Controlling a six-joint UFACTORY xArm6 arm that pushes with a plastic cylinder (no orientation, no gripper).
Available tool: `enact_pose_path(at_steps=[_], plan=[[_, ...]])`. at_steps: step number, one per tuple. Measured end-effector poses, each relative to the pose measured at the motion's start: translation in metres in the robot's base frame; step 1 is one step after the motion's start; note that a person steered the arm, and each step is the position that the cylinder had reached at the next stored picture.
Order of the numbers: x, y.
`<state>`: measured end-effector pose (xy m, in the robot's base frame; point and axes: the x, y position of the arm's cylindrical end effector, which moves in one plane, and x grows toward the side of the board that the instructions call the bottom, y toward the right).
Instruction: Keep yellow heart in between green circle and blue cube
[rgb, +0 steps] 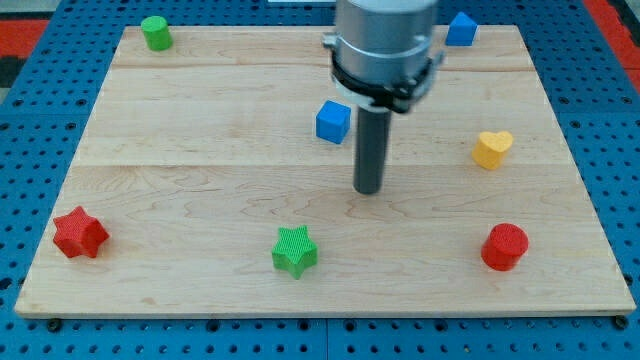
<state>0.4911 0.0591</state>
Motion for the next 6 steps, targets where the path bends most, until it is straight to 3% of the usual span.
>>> enact_pose_path(at_steps=[1,3,4,5,6], plan=[[0.008,0.037],[-0.033,0.160],[-0.057,0.164],[-0.059,0.121],[-0.096,0.106]])
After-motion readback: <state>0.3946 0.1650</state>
